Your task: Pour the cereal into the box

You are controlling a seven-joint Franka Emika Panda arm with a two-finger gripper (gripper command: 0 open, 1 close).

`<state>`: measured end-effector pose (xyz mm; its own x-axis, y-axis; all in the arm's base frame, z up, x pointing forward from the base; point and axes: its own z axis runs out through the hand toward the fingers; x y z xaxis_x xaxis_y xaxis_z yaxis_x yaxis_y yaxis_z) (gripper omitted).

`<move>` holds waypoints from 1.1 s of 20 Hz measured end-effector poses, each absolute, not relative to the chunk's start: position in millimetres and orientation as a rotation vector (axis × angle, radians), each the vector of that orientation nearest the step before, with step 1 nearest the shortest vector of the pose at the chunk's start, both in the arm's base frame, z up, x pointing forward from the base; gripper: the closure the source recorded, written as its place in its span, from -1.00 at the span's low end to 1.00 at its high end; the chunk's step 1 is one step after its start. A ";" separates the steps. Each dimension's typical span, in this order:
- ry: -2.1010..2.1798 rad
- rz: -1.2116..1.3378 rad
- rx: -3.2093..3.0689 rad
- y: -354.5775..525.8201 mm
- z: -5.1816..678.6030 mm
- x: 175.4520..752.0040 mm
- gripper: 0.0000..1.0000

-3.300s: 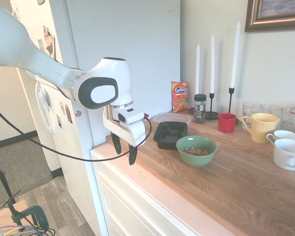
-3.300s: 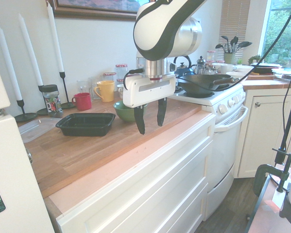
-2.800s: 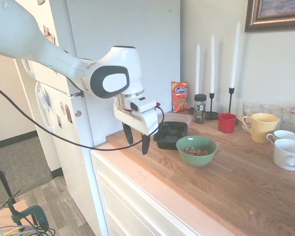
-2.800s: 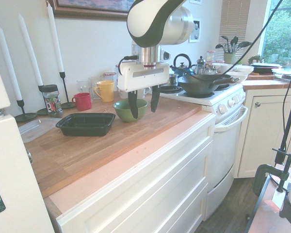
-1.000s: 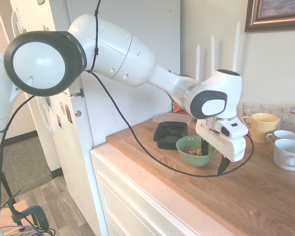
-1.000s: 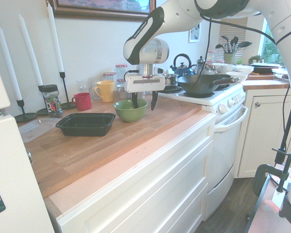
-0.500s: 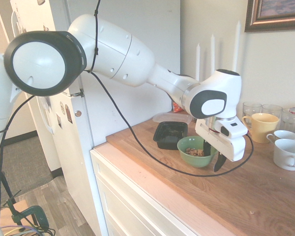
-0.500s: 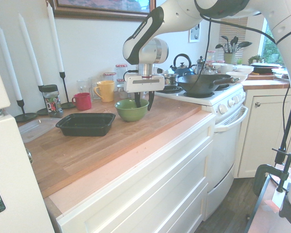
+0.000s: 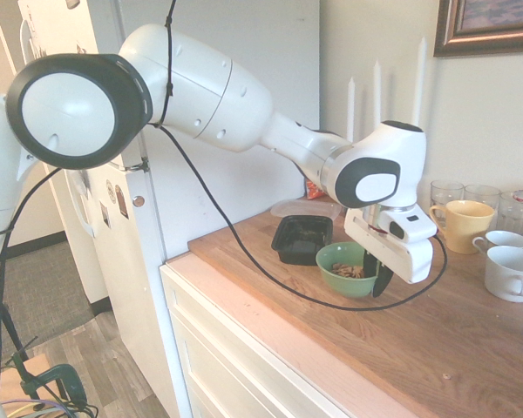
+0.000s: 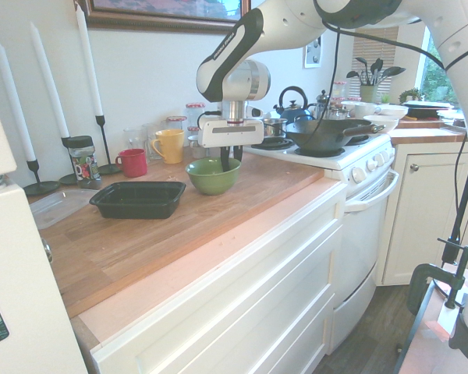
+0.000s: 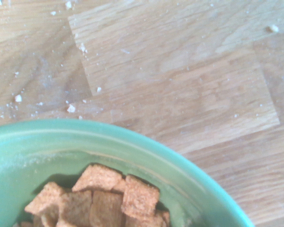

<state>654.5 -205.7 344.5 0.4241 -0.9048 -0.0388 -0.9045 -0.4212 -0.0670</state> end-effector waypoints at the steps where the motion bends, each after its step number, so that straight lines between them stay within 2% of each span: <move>1: 1.642 -0.007 -2.586 -204.7 347.5 655.1 1.00; 11: 1.634 -0.016 -2.587 -202.3 361.6 653.6 1.00; 22: 1.644 -0.108 -2.584 -216.5 418.0 640.6 1.00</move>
